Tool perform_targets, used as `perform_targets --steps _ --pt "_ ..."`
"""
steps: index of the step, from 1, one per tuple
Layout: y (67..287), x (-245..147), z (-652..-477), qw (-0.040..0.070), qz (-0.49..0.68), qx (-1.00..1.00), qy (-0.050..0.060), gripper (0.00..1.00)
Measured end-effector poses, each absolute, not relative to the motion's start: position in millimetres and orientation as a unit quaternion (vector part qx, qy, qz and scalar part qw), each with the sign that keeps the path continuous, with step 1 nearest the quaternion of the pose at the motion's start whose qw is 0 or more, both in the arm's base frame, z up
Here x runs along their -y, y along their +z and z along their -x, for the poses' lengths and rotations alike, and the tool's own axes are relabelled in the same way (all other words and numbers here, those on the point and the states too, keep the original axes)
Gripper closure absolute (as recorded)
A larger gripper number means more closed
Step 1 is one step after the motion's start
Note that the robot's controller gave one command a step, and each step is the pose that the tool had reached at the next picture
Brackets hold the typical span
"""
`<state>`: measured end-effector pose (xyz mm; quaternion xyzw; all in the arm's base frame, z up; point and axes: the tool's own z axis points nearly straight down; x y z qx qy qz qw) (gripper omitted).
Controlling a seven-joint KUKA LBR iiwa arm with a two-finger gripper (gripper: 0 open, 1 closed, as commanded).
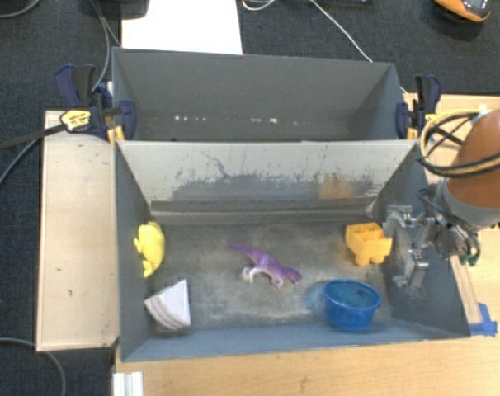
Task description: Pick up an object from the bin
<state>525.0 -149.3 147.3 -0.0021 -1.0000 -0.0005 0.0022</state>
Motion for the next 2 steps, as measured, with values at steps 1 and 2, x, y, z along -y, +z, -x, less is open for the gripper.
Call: perform_targets --steps 1,2 --pt "151.7 148.7 -527.1 -0.002 -0.001 1.000 0.000 0.00" --pt "95.4 150.8 -561.6 -0.003 -0.055 0.998 0.001 0.00"
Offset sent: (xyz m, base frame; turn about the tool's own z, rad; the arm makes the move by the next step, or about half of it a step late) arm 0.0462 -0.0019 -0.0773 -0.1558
